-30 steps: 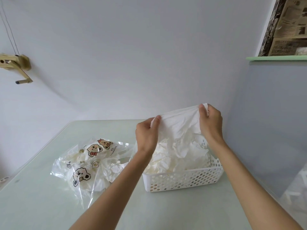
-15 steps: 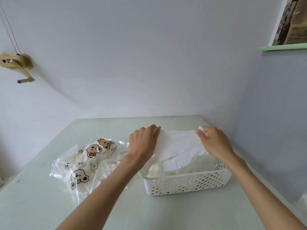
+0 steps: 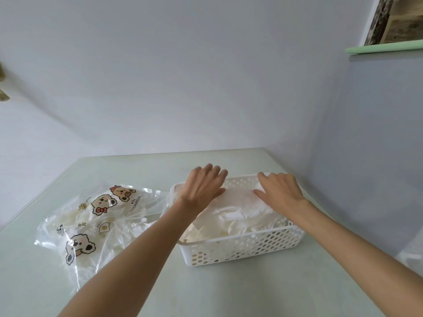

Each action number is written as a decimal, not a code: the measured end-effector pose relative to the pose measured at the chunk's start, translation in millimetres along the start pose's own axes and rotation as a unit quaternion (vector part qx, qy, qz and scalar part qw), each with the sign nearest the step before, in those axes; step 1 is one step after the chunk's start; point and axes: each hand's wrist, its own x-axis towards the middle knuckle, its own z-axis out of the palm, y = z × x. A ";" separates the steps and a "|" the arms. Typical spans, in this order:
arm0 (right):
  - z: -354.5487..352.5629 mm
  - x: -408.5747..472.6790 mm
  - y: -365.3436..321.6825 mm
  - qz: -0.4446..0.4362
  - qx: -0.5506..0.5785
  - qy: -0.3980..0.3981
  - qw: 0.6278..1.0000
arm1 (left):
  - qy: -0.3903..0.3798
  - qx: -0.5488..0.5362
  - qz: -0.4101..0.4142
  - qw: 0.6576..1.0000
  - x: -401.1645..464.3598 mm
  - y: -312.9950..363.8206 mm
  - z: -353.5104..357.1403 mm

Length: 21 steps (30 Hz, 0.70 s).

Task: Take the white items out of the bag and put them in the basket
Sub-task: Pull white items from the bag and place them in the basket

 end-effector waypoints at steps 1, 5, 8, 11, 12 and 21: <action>-1.6 1.0 3.1 0.008 0.022 0.006 1.000 | 0.017 -0.017 0.000 1.000 1.2 0.0 -3.1; -19.2 -8.5 15.6 0.048 0.133 0.068 0.988 | 0.040 -0.106 -0.140 0.984 -0.4 0.7 -22.3; -30.5 -22.0 6.0 0.016 0.205 0.128 0.970 | 0.105 -0.136 -0.170 0.970 -8.8 -1.3 -31.7; -25.7 -24.1 -3.6 -0.022 0.273 0.017 0.962 | -0.010 -0.233 -0.070 0.970 -15.2 8.5 -35.3; -20.1 -22.7 -3.5 -0.024 0.262 -0.059 0.963 | -0.102 -0.244 -0.040 0.964 -19.3 13.1 -32.1; 11.1 -16.4 -1.5 -0.011 0.191 -0.307 0.932 | -0.424 -0.228 -0.020 0.876 -36.8 24.2 10.4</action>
